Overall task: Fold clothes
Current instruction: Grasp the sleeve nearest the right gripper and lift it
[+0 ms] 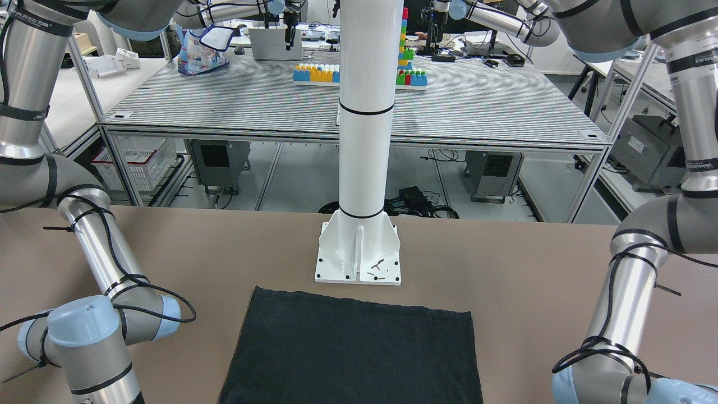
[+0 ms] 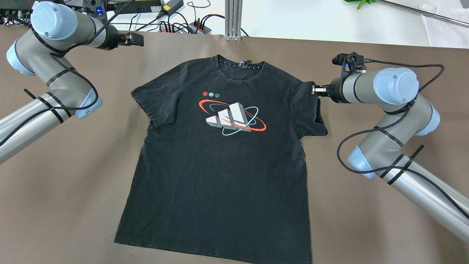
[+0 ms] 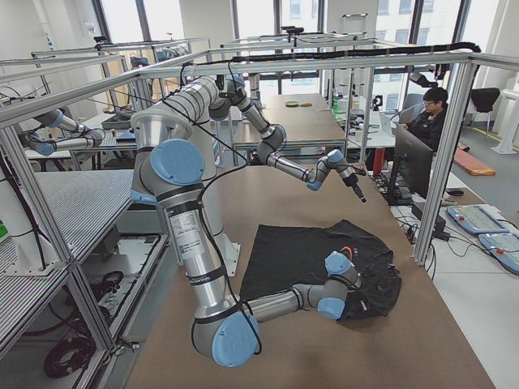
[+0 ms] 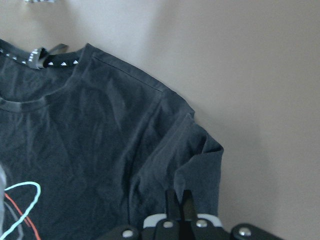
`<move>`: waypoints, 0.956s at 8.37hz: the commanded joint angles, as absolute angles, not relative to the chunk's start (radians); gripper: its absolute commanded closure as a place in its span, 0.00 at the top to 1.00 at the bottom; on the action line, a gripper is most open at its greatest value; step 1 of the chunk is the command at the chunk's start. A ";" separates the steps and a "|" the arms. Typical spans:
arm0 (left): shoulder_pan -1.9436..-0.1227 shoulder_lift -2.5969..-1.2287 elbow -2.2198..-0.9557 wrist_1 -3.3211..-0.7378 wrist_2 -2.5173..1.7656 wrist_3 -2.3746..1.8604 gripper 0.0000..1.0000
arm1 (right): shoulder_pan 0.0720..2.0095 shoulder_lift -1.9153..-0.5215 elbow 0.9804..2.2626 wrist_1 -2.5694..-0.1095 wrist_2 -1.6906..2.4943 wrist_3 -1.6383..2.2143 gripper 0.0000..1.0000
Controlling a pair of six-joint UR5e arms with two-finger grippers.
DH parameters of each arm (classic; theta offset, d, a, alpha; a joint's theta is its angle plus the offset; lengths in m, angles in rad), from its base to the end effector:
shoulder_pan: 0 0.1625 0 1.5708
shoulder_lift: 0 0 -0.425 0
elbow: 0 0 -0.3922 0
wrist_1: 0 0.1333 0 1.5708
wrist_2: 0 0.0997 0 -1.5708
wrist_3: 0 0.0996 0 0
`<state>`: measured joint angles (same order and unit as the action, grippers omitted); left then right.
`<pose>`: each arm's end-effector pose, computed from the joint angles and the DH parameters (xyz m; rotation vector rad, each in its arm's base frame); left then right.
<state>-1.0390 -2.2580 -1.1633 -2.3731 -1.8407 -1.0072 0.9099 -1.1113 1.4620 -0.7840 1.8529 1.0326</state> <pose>0.3026 -0.7248 0.3398 0.6048 0.9251 -0.2803 -0.3374 -0.6060 0.3584 0.5604 -1.0126 0.1689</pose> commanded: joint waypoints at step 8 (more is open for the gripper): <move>-1.038 -2.255 -1.154 -2.375 -1.839 -1.006 1.00 | 0.750 -0.818 1.173 -0.806 1.583 1.043 0.94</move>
